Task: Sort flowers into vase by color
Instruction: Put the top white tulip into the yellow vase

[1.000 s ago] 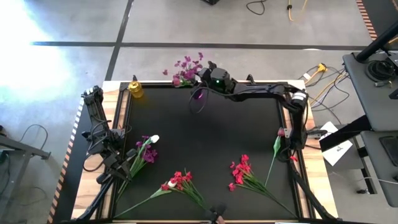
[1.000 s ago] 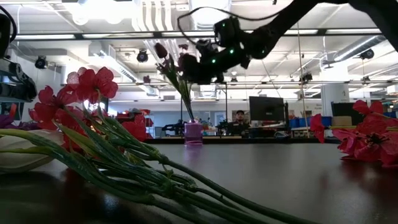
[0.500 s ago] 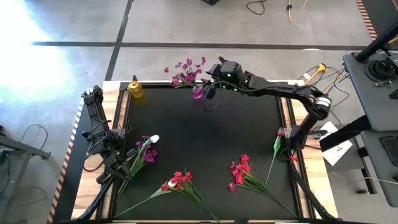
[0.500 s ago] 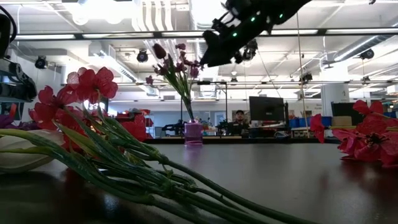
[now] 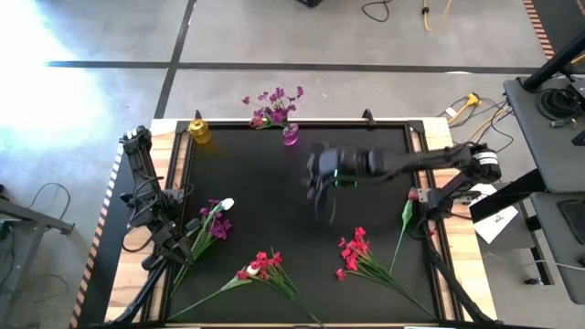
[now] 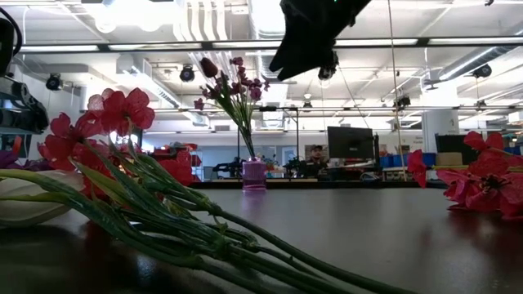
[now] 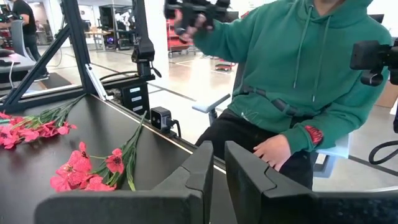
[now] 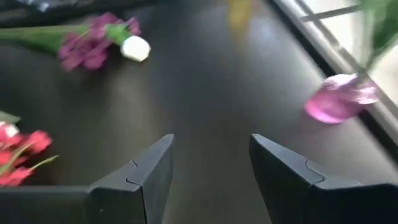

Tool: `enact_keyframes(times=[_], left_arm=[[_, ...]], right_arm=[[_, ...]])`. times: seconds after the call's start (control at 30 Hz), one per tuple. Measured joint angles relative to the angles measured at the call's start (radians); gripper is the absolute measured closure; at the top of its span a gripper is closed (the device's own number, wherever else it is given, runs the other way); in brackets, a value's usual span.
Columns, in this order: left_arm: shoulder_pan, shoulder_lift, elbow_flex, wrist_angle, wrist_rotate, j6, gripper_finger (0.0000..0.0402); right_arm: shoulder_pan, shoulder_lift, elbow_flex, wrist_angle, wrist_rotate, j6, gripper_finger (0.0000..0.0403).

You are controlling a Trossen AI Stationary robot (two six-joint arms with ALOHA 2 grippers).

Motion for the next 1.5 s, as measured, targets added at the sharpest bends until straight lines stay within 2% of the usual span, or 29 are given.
enact_keyframes(times=[0.17,0.4,0.5,0.67,0.8,0.93,1.13,1.3,1.5], left_arm=[[0.000,0.000,0.000,0.000,0.000,0.000,0.0374],[0.000,0.000,0.000,0.001,0.000,0.000,0.0374],[0.000,0.000,0.000,0.001,0.000,0.000,0.0374],[0.000,0.000,0.000,0.000,0.000,0.000,0.0374],[0.000,0.000,0.000,0.000,0.000,0.000,0.0374],[0.000,0.000,0.000,-0.001,0.000,0.000,0.0374],[0.000,0.000,0.000,-0.001,0.000,0.000,0.0374],[0.000,0.000,0.000,0.000,0.000,0.000,0.0374],[0.000,0.000,0.000,0.002,-0.001,0.000,0.0374]], right_arm=[[0.181,0.068,0.011,0.006,0.085,0.145,0.0202],[0.352,0.226,0.067,0.023,0.094,0.433,0.0202],[0.406,0.318,0.113,0.039,0.083,0.452,0.0202],[0.453,0.437,0.244,-0.039,0.060,0.446,0.0202],[0.456,0.496,0.360,-0.159,0.056,0.422,0.0202],[0.459,0.522,0.474,-0.291,0.002,0.372,0.0202],[0.516,0.496,0.535,-0.259,0.112,0.050,0.0202],[0.529,0.430,0.445,-0.177,0.116,-0.108,0.0202],[0.515,0.330,0.201,0.001,0.112,-0.145,0.0202]])
